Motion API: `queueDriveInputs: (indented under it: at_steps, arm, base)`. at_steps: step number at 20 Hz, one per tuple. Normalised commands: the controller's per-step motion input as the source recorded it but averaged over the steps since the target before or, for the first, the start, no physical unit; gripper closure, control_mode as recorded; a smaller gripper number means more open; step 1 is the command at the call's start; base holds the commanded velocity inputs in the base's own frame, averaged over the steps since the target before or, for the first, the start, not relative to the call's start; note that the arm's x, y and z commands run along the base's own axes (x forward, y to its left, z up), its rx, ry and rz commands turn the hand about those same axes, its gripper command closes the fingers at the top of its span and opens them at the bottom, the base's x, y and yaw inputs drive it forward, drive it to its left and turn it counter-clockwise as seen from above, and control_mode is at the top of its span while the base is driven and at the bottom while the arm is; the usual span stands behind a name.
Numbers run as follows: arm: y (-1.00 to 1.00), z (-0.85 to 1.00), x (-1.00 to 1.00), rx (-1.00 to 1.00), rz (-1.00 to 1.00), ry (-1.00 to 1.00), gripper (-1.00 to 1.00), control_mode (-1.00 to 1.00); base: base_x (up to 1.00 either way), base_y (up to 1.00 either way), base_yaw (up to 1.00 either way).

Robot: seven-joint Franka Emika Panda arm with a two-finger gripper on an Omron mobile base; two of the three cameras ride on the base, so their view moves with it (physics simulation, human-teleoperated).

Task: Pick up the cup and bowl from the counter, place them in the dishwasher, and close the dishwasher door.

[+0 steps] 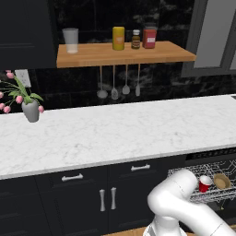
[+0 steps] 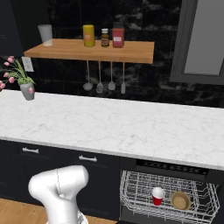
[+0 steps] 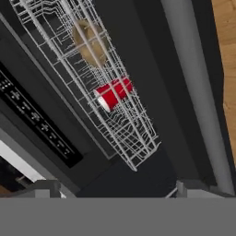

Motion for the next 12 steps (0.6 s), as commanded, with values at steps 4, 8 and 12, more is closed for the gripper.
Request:
queueDriveInputs:
  at_steps: [4, 8, 12]
  arm:
    - [0.0, -0.98, 0.03, -0.01, 0.0, -0.15, -1.0, -1.0]
    - [0.0, -1.0, -0.09, 0.0, 0.0, -0.22, -1.0, -1.0]
    - [-0.02, -1.0, -0.01, 0.0, 0.0, -0.31, -1.0, -1.0]
  base:
    - [0.0, 0.0, 0.0]
    - [0.0, 0.0, 0.0]
    - [0.0, 0.0, 0.0]
